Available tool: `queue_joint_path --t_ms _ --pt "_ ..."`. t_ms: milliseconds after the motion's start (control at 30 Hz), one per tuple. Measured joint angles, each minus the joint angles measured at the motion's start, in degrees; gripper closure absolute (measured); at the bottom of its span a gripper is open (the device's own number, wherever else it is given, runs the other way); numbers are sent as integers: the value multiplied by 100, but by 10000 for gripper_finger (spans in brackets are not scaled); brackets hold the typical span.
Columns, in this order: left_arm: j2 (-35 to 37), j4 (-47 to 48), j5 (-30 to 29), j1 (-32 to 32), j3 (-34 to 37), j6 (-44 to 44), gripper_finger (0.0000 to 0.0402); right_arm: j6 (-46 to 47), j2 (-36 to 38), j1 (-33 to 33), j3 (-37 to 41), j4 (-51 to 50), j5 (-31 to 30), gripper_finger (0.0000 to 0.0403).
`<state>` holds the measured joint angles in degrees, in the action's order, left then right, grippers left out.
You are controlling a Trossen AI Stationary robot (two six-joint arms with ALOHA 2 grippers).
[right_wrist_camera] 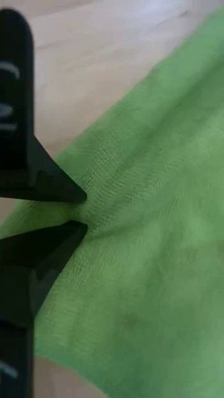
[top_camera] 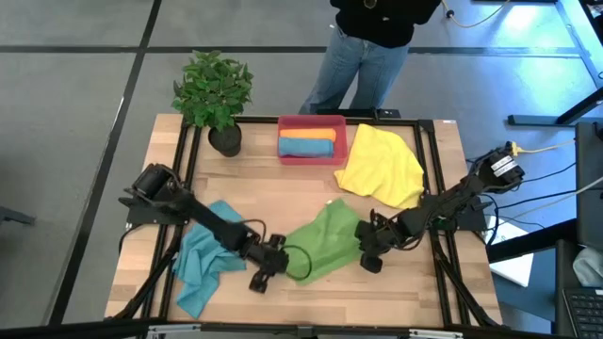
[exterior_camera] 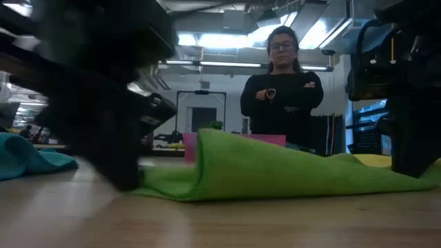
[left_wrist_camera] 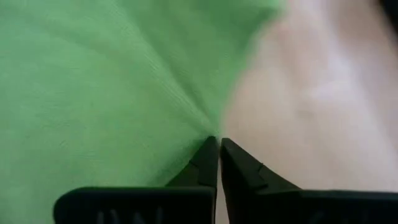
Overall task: Roll microfiber towels into tight, uniform cylinder then place into a basket
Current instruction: Fold the green towel
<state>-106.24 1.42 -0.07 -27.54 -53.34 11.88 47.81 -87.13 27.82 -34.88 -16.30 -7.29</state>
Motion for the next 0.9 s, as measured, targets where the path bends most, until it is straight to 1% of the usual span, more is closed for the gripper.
queue_joint_path --t_ms 33,67,100,133,167,267,333,433,533,600,667,733,900 --pt "-5 -147 46 -97 12 -3 395 -219 -6 -45 -84 -187 -31 327" --pt "-11 -243 223 -189 24 -25 394 -460 -5 -103 -158 -493 -96 327" --pt "-20 -314 147 -275 20 -85 392 -706 -1 -180 -241 -772 -133 327" --pt "-20 -326 266 -322 -26 -128 391 -962 -6 -249 -342 -1041 -150 327" --pt "14 -250 204 -355 -76 -152 389 -1222 -24 -305 -458 -1293 -147 327" --pt "204 98 -177 -319 -202 -160 383 -1876 -37 -365 -791 -2270 -131 327" --pt "398 305 -459 -276 -213 -274 380 -2098 -34 -365 -1054 -2585 -162 327" --pt "657 264 -815 -173 -252 -643 377 -2180 -31 -353 -1447 -3000 -175 326" --pt "829 61 -1392 33 -260 -1172 377 -2179 -29 -279 -1824 -2712 -199 326" --pt "852 -111 -1644 226 -258 -1519 376 -2196 -13 -204 -1919 -2183 -199 326" --pt "825 -287 -1525 487 -258 -1790 376 -2226 -25 -135 -1871 -1217 -193 326" --pt "699 -574 -1175 805 -263 -1975 376 -2297 -94 -61 -1757 -304 -61 326" --pt "474 -1421 -816 1498 -256 -2609 376 -2176 -698 172 -1710 399 40 326"
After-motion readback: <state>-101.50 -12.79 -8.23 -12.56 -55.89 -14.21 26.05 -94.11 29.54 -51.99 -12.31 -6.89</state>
